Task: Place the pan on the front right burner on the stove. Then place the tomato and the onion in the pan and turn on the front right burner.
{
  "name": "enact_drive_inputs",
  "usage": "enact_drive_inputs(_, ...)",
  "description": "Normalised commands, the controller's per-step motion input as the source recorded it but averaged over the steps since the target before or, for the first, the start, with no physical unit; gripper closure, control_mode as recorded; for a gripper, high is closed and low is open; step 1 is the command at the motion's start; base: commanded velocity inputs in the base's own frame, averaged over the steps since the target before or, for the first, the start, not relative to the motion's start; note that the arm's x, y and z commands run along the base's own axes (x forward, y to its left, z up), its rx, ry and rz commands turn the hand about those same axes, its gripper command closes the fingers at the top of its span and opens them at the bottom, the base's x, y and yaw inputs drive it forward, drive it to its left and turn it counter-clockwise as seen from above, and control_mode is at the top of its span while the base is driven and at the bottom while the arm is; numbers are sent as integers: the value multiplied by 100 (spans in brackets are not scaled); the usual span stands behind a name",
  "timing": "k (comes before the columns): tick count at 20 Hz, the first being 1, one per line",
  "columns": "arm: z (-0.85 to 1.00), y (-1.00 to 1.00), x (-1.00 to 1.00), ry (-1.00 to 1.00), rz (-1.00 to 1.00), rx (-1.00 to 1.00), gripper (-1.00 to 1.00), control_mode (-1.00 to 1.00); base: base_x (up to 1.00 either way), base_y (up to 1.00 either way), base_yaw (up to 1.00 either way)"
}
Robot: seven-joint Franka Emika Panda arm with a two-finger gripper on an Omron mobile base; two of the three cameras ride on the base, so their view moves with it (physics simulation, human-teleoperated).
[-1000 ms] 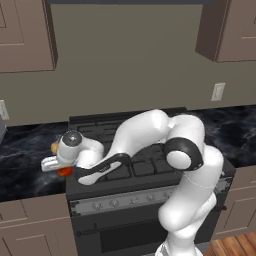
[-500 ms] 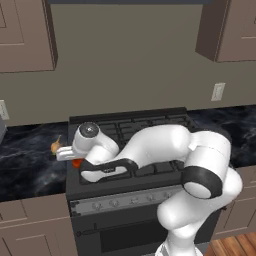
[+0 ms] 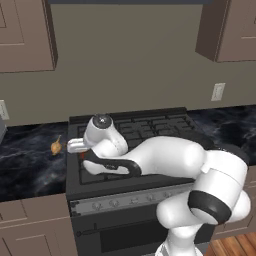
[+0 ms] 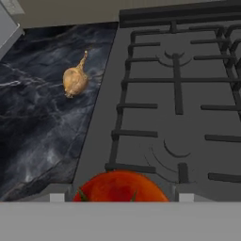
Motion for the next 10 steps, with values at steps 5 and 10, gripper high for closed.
enact_drive_inputs(5, 0, -50, 0, 0, 0, 0, 100, -100, 0, 0, 0)
enact_drive_inputs(10, 1, -71, 0, 0, 0, 0, 100, -100, 0, 0, 0)
